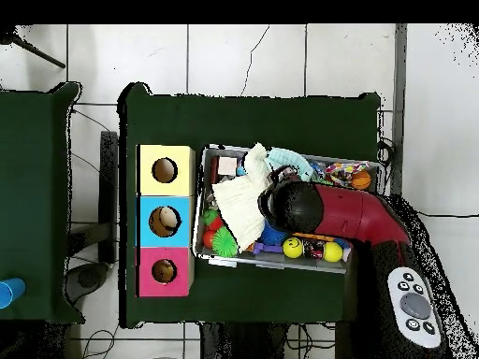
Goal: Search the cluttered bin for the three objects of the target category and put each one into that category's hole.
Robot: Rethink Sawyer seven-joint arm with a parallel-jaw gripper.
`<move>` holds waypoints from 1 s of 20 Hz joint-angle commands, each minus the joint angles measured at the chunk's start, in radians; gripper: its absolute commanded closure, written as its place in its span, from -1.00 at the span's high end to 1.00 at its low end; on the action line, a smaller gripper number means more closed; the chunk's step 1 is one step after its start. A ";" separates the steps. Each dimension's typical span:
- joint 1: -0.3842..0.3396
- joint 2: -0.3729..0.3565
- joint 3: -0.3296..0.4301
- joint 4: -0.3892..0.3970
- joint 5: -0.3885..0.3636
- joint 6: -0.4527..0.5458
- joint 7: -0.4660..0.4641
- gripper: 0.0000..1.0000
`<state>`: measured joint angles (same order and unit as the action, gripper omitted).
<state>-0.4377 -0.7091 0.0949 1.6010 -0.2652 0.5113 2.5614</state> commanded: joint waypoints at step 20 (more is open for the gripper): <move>0.065 0.057 0.042 0.006 -0.033 0.095 -0.035 -1.00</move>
<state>-0.4152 -0.6726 0.1051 1.5504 -0.2761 0.5287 2.5614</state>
